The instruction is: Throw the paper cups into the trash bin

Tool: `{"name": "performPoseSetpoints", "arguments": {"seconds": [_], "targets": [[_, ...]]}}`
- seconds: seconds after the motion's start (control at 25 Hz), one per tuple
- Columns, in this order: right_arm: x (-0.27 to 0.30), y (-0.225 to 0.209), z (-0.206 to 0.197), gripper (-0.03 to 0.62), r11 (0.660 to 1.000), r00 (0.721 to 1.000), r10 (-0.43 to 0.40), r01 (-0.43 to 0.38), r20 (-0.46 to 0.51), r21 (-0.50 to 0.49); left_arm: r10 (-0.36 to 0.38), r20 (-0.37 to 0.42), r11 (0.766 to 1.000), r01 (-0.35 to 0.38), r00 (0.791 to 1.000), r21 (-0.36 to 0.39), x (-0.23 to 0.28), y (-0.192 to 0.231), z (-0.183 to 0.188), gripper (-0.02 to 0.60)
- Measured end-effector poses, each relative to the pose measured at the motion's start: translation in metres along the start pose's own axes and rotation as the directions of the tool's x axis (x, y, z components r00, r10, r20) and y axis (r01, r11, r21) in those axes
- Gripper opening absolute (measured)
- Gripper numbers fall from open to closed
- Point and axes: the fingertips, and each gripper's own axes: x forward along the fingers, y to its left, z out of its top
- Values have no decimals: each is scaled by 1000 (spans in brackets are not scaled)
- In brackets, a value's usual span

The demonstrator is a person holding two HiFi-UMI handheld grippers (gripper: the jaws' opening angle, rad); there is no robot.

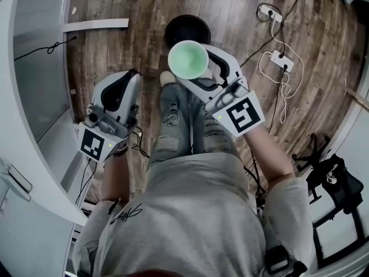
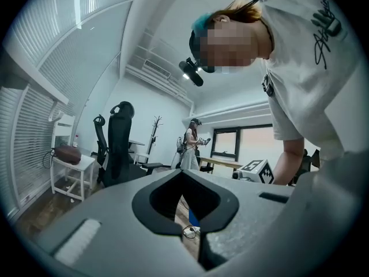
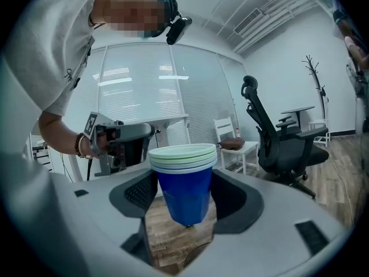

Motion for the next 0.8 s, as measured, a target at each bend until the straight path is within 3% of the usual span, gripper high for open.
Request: {"name": "performPoseSetpoints", "arguments": {"seconds": [0.8], "targets": [[48,-19,-105,295,996,998,-16,21,-53,91,35,-44,999,-36,998,-36,-12,28,-58,-6]]}}
